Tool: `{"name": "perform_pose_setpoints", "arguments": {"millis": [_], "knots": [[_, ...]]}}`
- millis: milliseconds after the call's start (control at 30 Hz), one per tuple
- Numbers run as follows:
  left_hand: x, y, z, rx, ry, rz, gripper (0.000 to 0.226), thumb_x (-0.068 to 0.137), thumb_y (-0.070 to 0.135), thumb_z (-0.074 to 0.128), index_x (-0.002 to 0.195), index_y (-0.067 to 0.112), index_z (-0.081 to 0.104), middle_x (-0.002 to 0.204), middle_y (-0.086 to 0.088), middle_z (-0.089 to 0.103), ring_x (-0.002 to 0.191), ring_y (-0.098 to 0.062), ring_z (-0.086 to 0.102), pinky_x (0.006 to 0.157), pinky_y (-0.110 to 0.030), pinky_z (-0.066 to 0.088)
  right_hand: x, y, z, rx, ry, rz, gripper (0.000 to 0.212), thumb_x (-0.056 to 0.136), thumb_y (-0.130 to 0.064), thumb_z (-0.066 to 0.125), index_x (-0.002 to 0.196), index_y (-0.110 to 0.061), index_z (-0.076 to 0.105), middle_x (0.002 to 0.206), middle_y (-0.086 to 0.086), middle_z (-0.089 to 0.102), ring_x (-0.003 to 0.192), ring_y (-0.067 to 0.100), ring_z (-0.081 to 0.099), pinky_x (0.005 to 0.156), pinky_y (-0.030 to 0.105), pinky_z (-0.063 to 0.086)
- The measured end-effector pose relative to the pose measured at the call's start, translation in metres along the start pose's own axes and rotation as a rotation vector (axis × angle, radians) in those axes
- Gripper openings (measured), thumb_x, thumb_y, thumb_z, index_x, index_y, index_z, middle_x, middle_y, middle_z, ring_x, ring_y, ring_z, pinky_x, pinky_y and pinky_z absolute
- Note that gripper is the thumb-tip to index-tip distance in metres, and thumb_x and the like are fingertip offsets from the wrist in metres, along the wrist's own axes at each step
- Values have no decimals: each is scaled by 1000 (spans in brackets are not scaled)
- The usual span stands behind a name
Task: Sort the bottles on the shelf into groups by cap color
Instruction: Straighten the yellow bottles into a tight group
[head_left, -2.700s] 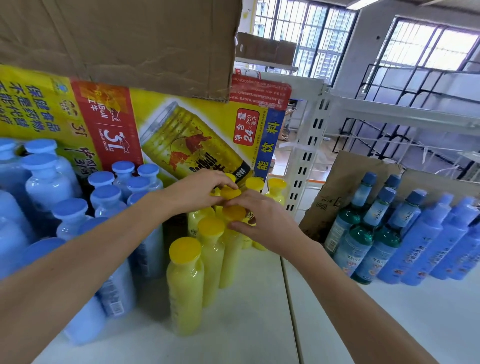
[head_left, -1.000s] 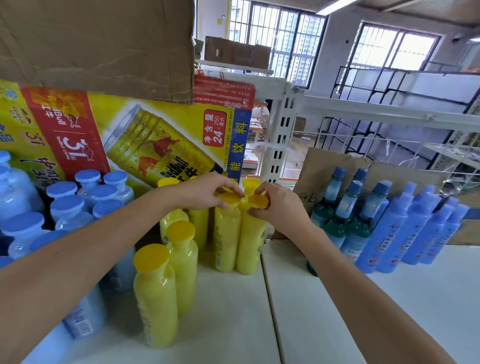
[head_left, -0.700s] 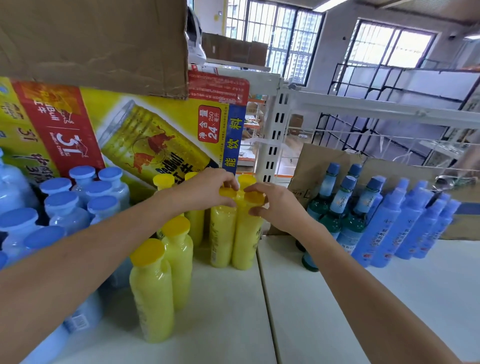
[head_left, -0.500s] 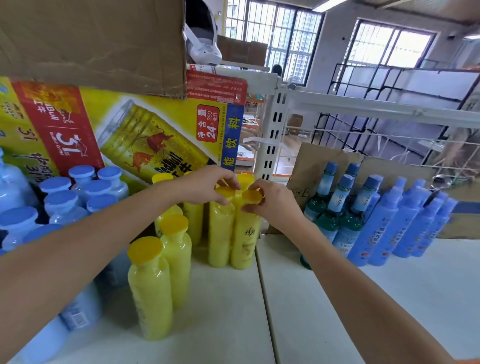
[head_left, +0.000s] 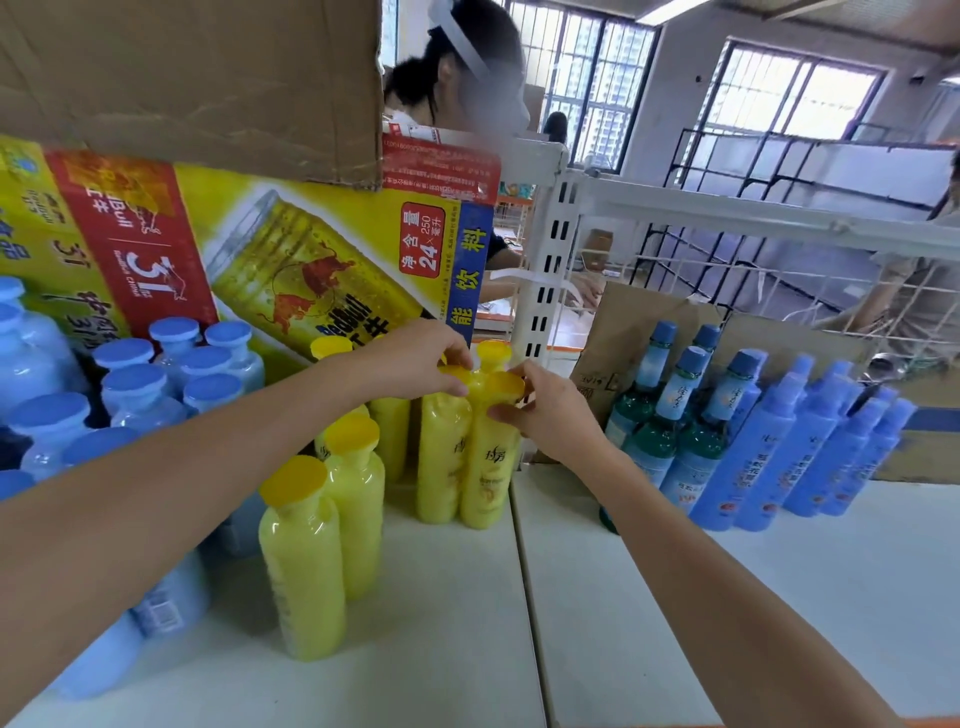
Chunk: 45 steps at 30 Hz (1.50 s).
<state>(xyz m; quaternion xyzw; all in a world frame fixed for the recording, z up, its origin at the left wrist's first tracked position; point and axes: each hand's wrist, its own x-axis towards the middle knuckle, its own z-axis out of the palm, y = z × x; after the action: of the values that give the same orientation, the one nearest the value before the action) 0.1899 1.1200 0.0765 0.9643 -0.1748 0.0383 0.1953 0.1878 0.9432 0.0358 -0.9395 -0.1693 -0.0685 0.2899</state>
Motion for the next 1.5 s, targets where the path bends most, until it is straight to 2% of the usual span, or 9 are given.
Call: {"name": "perform_pose_setpoints", "arguments": {"millis": [100,267,400,533,700,867,1100,1233,1500], "knots": [[-3,0,-2,-69,-22,20,34,81,19,69,114,19,62,117,2,58,94,-7,48,78,-21,36,0,-1,1,16,37,8,47,82,-32,67,122,-15,48,112,5,63,99,20,59,80,29,46],[-6,-7,-3,-128,-67,58,35,82,11,67,115,21,61,115,3,56,101,-9,50,81,-21,37,4,-1,3,37,62,8,45,82,-31,68,120,-15,50,110,4,63,88,12,54,73,23,40],[-6,-11,-3,-159,-84,66,37,82,13,67,117,22,59,118,3,55,106,-13,52,82,-30,46,6,0,5,63,47,-1,46,82,-30,68,121,-15,49,108,3,62,89,13,56,73,24,42],[-5,-13,5,-49,-98,53,48,77,26,72,121,26,54,120,5,50,102,-9,45,83,-23,36,3,8,11,153,-8,52,57,76,-30,73,125,-17,45,108,-1,58,99,17,58,84,32,49],[0,-17,13,0,-27,48,40,78,22,72,113,31,55,123,2,52,97,-8,42,78,-24,33,-12,22,39,283,-27,167,67,70,-27,79,124,-17,40,103,-7,51,92,12,54,80,29,48],[0,-20,15,-14,-11,66,38,79,20,70,112,30,54,122,3,51,96,-6,38,80,-24,32,-16,32,59,338,-32,205,59,74,-27,76,122,-13,43,116,3,56,102,21,59,86,37,50],[3,-25,17,-42,-7,55,39,78,19,71,110,33,54,119,4,50,98,-8,40,82,-27,35,-13,37,63,332,-28,183,52,77,-26,73,120,-13,46,117,4,57,95,15,56,82,30,49],[4,-27,17,-54,-9,54,39,79,18,70,110,32,53,120,4,50,99,-9,40,83,-28,36,-15,38,70,324,-13,187,56,78,-29,72,124,-14,43,121,4,58,108,23,58,88,37,50],[4,-26,18,-28,-1,62,38,80,17,68,111,32,52,125,5,48,102,-9,39,85,-28,35,-16,39,74,318,-24,193,52,81,-26,69,124,-13,43,119,6,61,108,24,59,90,39,49]]}}
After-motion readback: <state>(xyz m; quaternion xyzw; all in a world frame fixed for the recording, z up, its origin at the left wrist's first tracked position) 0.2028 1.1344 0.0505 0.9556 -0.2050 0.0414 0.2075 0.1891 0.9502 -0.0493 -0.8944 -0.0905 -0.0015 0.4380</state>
